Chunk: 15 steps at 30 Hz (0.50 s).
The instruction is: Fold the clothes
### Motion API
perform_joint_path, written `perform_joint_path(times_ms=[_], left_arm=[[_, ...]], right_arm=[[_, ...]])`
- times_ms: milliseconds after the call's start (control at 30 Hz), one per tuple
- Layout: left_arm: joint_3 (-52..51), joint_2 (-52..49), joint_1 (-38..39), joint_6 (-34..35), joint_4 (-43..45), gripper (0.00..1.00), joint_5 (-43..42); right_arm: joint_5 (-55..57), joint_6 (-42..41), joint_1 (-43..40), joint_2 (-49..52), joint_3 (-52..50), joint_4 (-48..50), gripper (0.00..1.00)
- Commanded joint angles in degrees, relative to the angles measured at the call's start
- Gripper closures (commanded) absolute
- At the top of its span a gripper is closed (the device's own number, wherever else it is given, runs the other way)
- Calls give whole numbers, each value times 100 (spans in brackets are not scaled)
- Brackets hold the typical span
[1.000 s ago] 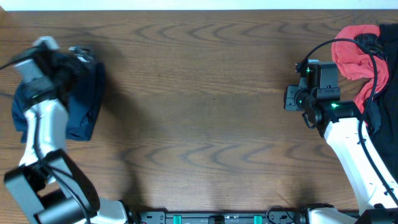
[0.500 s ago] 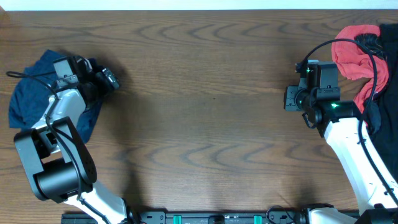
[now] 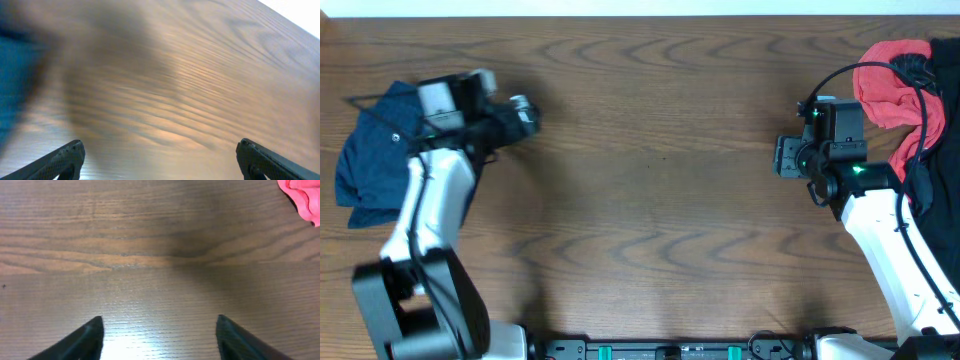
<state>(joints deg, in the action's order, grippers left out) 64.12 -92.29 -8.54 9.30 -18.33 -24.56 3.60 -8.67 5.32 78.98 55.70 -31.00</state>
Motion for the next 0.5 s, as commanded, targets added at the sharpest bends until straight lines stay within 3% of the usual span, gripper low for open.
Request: perform_joint_path(times_ms=[0,33,200,333,467], left_arm=[[-11,223,752,-485,-297,2,710],[-11,238,984,-520,-450,2,859],[-9,240,1932,-525,-1541,2,1727],[35,376,2068,-450,-2103,2,2009],[37,920,2068,-413,-2511,2,2013]], right_arm=[[22,-74,-55,-22,42,13,14],[2,-72,-59,-22,42,17,1],[-127,-72,-129,-22,42,20,1],[-20,-4,-179,-24,44,116,1],[-68,-232,-343,-240,44,-417,1]])
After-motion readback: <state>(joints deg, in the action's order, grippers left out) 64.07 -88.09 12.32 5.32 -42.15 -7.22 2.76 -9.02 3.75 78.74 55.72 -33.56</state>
